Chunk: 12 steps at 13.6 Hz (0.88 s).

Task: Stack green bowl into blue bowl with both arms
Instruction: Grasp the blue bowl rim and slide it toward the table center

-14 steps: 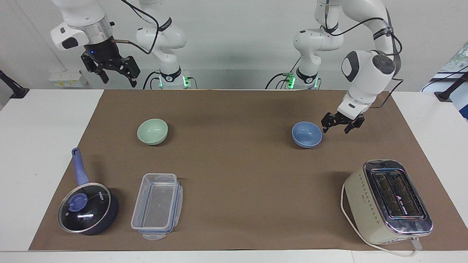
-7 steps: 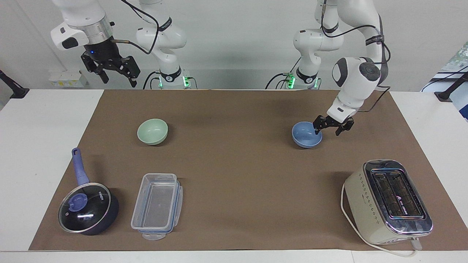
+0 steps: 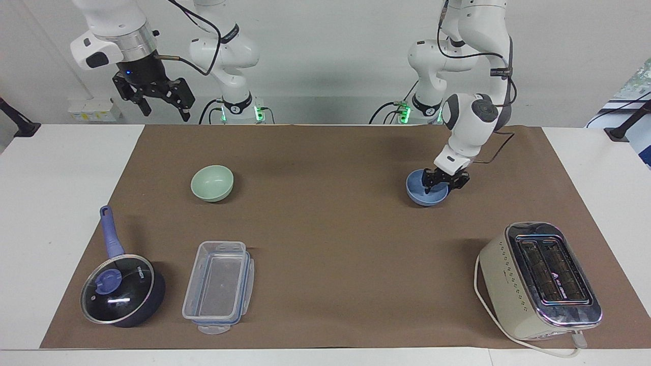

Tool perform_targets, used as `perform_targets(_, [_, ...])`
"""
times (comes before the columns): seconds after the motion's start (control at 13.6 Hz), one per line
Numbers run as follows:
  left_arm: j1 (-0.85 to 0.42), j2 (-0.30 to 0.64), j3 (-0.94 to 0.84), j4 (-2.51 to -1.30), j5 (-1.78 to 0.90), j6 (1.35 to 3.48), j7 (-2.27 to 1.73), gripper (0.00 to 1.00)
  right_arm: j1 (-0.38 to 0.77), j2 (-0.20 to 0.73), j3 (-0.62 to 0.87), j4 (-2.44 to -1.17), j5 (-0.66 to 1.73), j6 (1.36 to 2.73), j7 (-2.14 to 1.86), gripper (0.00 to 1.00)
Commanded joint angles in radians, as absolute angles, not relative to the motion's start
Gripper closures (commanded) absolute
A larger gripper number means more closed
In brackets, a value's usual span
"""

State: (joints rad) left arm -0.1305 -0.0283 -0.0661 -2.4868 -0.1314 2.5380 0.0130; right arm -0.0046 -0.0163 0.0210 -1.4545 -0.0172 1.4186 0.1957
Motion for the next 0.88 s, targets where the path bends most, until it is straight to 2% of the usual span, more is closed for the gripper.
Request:
perform_targets(0.0, [-0.146, -0.035, -0.054, -2.493, -0.147, 2.553, 0.021, 1.0, -0.015, -0.031, 0.021, -1.468, 0.003, 1.42, 0.172, 0.0])
perform_targets(0.22, [-0.138, -0.043, -0.054, -2.459, -0.146, 2.508, 0.017, 1.0, -0.017, -0.031, 0.02, -1.468, 0.003, 1.42, 0.172, 0.0])
perform_targets(0.51, [-0.133, -0.069, -0.052, -2.358, -0.147, 2.359, 0.011, 1.0, -0.017, -0.031, 0.02, -1.468, 0.003, 1.42, 0.17, 0.0])
perform_targets(0.81, [-0.14, -0.101, -0.055, -2.338, -0.173, 2.332, 0.012, 1.0, -0.023, -0.031, 0.02, -1.468, 0.003, 1.425, 0.172, 0.0])
